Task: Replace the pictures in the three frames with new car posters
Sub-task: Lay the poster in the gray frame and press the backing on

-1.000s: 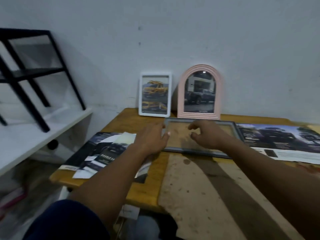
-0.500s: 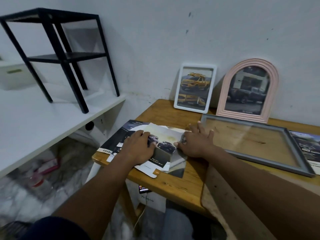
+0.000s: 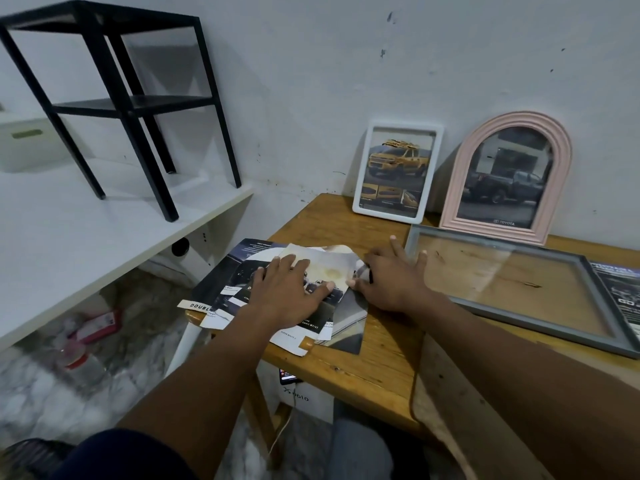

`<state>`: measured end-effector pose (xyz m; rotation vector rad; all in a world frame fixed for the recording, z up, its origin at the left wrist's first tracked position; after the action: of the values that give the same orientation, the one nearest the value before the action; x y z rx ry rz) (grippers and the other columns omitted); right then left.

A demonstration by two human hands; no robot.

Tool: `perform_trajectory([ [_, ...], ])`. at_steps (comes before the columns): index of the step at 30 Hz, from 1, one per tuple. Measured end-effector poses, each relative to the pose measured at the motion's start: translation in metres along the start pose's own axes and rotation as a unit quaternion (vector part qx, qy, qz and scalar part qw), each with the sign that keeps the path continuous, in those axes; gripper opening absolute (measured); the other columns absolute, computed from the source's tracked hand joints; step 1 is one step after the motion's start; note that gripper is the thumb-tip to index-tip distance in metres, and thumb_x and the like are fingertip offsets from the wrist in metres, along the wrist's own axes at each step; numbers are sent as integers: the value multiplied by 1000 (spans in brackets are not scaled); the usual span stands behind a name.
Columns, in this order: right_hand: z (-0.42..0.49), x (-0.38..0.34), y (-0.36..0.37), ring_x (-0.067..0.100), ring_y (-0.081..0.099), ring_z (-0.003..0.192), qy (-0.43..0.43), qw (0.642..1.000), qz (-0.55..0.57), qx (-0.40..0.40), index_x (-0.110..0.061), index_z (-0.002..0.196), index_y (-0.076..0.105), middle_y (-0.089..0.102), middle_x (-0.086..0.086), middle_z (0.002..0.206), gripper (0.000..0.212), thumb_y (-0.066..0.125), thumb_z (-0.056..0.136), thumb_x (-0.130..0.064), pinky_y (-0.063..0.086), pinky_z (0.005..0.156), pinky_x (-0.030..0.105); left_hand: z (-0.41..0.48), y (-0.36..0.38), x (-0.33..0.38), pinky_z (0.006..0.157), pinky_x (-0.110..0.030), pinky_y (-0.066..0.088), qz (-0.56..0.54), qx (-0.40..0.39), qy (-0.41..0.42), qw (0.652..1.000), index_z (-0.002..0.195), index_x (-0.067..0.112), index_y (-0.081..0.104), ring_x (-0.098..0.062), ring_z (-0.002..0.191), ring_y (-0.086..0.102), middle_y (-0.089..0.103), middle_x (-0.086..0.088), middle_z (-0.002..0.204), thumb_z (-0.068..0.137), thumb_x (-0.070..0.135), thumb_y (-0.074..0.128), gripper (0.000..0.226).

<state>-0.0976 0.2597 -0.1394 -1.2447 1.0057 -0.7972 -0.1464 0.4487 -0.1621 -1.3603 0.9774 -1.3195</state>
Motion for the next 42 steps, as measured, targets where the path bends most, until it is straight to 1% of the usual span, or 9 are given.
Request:
perform_trajectory([
  [3, -7, -12, -9, 26, 45, 132, -18, 994, 85, 68, -26, 124, 54, 61, 1, 128, 30, 53, 96, -38, 13, 112, 62, -1, 2, 3, 121, -60, 11, 10, 3, -1, 1000, 155, 26, 30, -29, 153, 16, 24, -5, 166, 83, 89, 27, 96],
  [5, -11, -18, -19, 23, 58, 112, -23, 982, 143, 121, -27, 125, 50, 67, -2, 110, 28, 54, 97, -27, 24, 108, 52, 1, 2, 5, 121, -60, 11, 3, 10, 0, 1000, 156, 25, 29, -29, 153, 17, 24, -6, 166, 81, 91, 24, 100],
  [14, -4, 61, -89, 28, 58, 105, 93, 930, 272, 229, -35, 126, 44, 63, 0, 110, 34, 58, 96, -27, 41, 99, 54, 12, 10, 30, 122, -58, 13, 2, 3, 10, 1000, 158, 25, 24, -30, 154, 16, 21, -6, 167, 80, 91, 17, 102],
  [18, -26, 130, -121, 23, 54, 97, 133, 917, 286, 245, -23, 133, 48, 57, 3, 118, 36, 57, 98, -22, 47, 80, 38, 22, 12, 40, 122, -59, 14, 20, -17, 14, 1000, 158, 25, 24, -32, 154, 14, 20, -7, 168, 79, 92, 18, 104],
  [22, -55, 212, -123, 37, 58, 109, 213, 915, 247, 237, -13, 131, 53, 63, 20, 121, 41, 64, 93, -21, 43, 87, 34, 32, 8, 44, 121, -59, 16, 40, -4, 15, 999, 156, 27, 29, -33, 151, 20, 25, -6, 165, 78, 93, 20, 102],
  [27, -89, 279, -106, 41, 57, 115, 297, 905, 220, 211, -10, 136, 51, 62, 23, 126, 48, 66, 91, -19, 45, 89, 39, 42, -5, 87, 123, -56, 0, 15, 13, 53, 998, 158, 25, 24, -30, 156, 1, 14, -6, 169, 88, 83, 21, 91],
  [32, -94, 306, -89, 41, 58, 106, 326, 896, 223, 205, -14, 139, 47, 61, 24, 123, 52, 67, 92, -21, 47, 78, 38, 49, 0, 149, 123, -54, 18, -34, -26, 133, 990, 156, 26, 31, -29, 153, 21, 30, -4, 165, 94, 74, 38, 79],
  [38, -80, 296, -73, 36, 56, 112, 285, 908, 227, 208, -19, 129, 56, 58, 18, 129, 36, 61, 95, -31, 45, 85, 38, 55, 19, 176, 118, -51, 32, -38, -60, 156, 985, 154, 26, 36, -25, 144, 37, 37, 0, 160, 98, 64, 45, 69],
  [42, -73, 286, -65, 39, 32, 134, 272, 950, 76, 130, -31, 130, 57, 38, 14, 146, 42, 61, 91, -46, 35, 105, 57, 55, 18, 174, 114, -46, 39, -34, -35, 149, 988, 151, 22, 41, -23, 138, 43, 43, -3, 155, 99, 55, 49, 62],
])
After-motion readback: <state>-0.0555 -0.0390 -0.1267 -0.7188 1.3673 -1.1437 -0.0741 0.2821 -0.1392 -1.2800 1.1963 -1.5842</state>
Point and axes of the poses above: each hand's wrist, its own z-axis towards the middle knuckle, its own y-axis out of the palm, x = y × z, the point moved 5 cm from there along z, towards the middle knuckle
